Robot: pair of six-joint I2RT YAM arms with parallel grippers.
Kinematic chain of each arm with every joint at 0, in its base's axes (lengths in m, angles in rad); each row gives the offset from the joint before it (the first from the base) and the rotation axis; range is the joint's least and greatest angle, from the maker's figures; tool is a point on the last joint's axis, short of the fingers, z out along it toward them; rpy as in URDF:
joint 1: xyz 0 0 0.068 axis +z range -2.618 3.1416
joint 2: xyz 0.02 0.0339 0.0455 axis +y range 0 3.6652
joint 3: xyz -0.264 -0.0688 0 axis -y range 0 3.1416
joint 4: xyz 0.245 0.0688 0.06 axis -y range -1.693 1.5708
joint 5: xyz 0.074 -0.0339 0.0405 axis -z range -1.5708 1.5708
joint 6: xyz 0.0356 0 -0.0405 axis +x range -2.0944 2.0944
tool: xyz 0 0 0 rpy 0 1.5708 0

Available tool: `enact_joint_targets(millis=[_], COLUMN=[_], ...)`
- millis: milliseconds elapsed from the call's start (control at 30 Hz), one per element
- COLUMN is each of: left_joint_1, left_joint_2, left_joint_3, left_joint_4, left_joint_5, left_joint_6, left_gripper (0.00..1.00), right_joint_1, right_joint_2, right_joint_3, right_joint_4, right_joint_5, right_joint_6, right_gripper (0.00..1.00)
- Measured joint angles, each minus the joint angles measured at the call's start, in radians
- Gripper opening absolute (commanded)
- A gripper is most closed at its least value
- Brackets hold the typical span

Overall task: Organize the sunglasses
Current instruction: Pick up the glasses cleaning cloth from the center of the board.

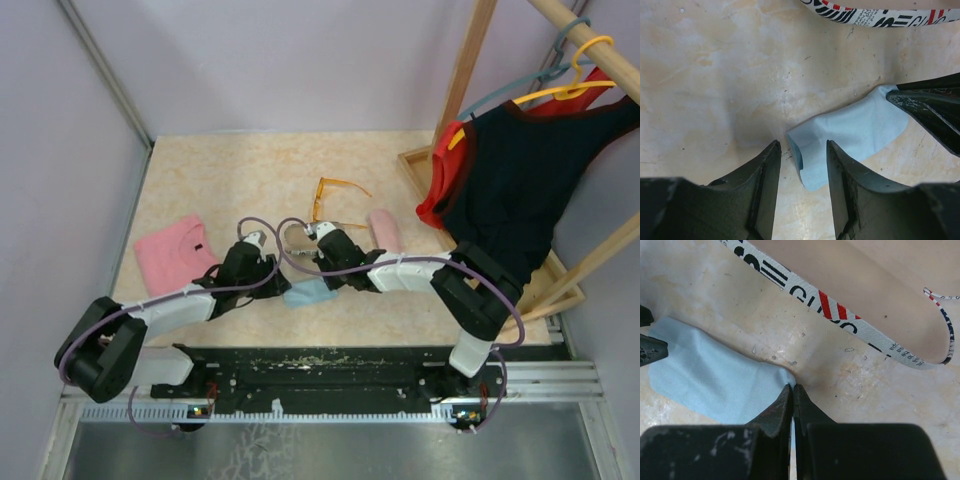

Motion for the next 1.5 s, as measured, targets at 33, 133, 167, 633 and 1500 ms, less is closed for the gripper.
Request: enact_joint_targets(millis=[33,133,167,633,1500], left_joint_1=[-0.006,-0.027,-0.035,-0.061,-0.066], left_joint_2=[0.005,0.025,0.034,0.073,0.115], left_joint_3=[0.005,0.021,0.027,0.071,0.074], left_joint_4=[-0.002,-0.004,-0.004,-0.037,0.009], left_joint_5=[-0.006,-0.023,-0.031,-0.110,-0.158], left_joint_6=[-0.006,-0.020,-0.024,-0.075,-0.066], left_gripper=[0.47,0.47,0.47,0.41,0.13], right_joint_1=[0.000,0.000,0.000,0.000,0.000], right_joint_2=[-0.002,-0.006,-0.008,-0.018,-0.039], right_joint_3=[-0.005,-0.016,-0.019,-0.042,-0.075], right_joint_4=[0.005,0.021,0.024,0.054,0.084], right_joint_5=[0.002,0.004,0.004,0.005,-0.005], right_joint_6=[0.004,0.017,0.019,0.028,0.044], right_gripper=[0.00,0.00,0.00,0.00,0.00])
